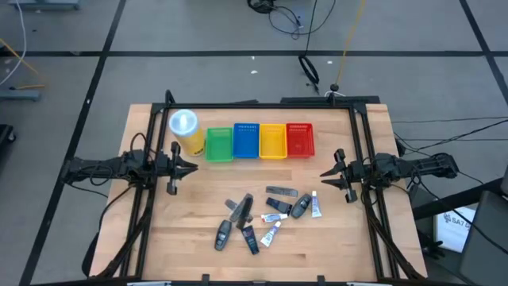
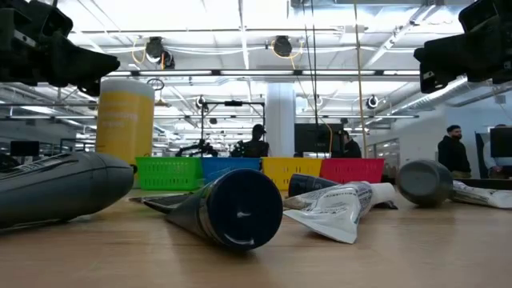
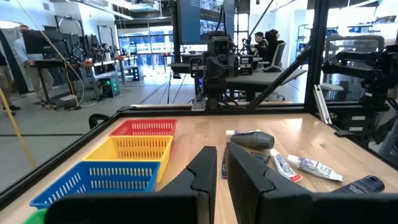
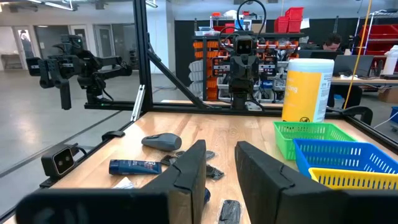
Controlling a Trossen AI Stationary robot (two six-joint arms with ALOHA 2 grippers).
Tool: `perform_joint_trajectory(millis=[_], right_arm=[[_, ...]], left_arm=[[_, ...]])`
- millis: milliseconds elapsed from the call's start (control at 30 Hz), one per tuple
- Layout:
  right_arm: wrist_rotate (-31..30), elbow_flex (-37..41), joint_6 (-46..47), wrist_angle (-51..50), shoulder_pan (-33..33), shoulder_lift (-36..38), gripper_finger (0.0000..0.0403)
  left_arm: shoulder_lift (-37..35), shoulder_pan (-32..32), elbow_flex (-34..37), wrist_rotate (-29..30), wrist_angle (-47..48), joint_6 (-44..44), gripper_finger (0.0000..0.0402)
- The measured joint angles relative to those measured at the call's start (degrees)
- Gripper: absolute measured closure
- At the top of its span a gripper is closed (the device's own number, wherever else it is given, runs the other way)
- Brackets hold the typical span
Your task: Pick & Place Travel size toiletries
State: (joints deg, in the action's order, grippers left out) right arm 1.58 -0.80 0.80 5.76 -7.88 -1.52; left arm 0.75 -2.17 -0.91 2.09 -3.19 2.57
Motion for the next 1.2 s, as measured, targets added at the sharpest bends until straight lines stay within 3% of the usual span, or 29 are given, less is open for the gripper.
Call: perform_joint_trajectory(millis=[200,400,600,700,867,967,1200], right_arm=[[0.04,0.01,0.23,1.68,0.01,0.0,0.0323],[0.01,0.01,19.54,9.55,-0.09,-0.02,0.0323],[1.33,0.01,24.91,11.57,-2.64,-2.18,0.0323],[0.02,0.01,23.09,11.51,-6.21,-6.76,0.0323],[-10.39,-0.39,20.39,11.35,-11.59,-17.82,0.0318],[-11.95,-2.97,20.85,9.25,-14.04,-24.63,0.0302],[-13.99,-16.21,31.33,-14.03,-17.72,-39.68,0.0236]], left_arm=[[-0.02,0.0,0.0,-0.02,-0.01,0.0,0.0364],[-0.01,0.0,0.0,0.0,0.01,0.0,0.0364],[-0.02,0.0,0.0,0.0,0.01,0.0,0.0364],[-0.01,0.0,0.0,0.0,0.01,0.0,0.0364],[-0.02,0.0,0.0,0.0,0.01,0.0,0.0364],[-0.02,0.0,0.0,0.0,0.01,0.0,0.0364],[0.0,0.0,0.0,0.01,0.05,0.0,0.0364]])
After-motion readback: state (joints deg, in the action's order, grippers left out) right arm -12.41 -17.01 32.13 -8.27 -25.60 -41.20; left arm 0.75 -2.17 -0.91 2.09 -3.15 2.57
